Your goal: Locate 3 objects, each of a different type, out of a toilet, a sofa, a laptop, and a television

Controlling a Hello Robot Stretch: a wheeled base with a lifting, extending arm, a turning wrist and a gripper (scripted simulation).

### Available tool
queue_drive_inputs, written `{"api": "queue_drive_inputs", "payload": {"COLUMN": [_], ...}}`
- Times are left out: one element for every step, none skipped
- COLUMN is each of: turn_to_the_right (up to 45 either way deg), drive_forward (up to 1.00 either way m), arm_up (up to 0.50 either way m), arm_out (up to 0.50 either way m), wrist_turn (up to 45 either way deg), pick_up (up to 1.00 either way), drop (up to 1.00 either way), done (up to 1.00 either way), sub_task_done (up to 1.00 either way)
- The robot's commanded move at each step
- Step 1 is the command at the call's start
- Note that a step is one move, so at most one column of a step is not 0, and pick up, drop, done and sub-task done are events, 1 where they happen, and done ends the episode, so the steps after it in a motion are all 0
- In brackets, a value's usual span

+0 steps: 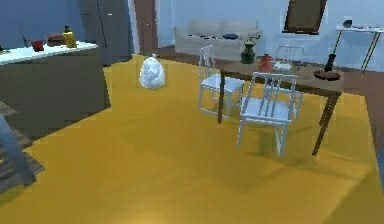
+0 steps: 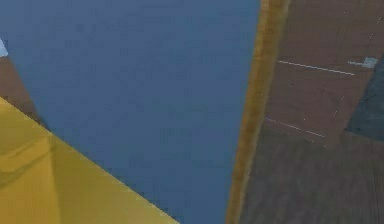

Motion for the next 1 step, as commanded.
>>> {"api": "queue_drive_inputs", "payload": {"turn_to_the_right": [-12.0], "drive_forward": [0.0], "arm_up": [0.0], "arm_out": [0.0], "wrist_turn": [0.0], "pick_up": [0.0], "drop": [0.0], "done": [0.0], "sub_task_done": [0.0]}}
